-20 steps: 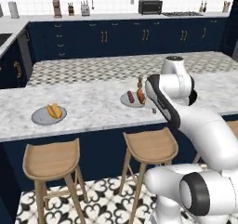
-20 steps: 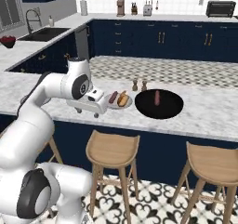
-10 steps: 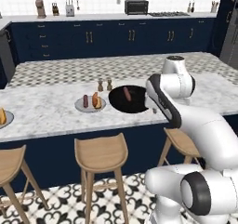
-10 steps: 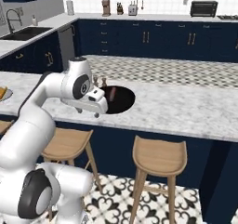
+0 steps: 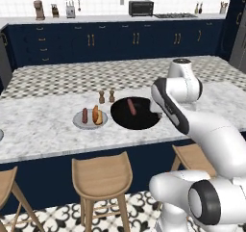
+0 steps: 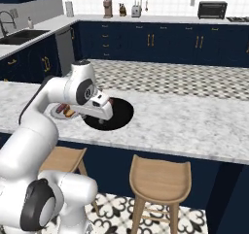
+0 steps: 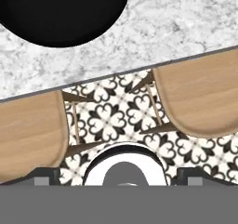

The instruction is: Place one bun and one sausage from the bowl on each plate.

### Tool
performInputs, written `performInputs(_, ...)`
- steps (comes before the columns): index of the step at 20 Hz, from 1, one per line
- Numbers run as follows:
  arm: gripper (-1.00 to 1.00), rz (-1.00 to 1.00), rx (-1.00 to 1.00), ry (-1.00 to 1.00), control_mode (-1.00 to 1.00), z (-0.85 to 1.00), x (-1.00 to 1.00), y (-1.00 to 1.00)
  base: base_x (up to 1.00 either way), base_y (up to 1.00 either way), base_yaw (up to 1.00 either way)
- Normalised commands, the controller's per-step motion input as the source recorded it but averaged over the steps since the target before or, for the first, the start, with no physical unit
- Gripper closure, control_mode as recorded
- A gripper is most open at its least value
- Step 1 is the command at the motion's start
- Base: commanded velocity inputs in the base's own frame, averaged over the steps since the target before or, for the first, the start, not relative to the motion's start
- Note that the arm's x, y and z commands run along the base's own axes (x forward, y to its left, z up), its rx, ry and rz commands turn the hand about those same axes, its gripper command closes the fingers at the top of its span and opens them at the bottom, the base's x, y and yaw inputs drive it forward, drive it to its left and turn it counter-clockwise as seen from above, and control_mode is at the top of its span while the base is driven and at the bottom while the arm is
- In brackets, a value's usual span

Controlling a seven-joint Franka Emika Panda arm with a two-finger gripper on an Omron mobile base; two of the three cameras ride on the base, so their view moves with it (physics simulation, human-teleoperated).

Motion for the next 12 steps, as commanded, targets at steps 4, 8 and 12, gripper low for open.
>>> performInputs(4,-1.0,0.0,0.0,0.0,-1.0,0.0,0.24,0.03,0.55,0.0,0.0)
performInputs(8,-1.0,0.03,0.0,0.0,-1.0,-0.04,1.0,0.25,0.0,0.0,0.0)
performInputs(12,-1.0,0.04,0.0,0.0,-1.0,-0.18,1.0,0.26,0.0,0.0,0.0)
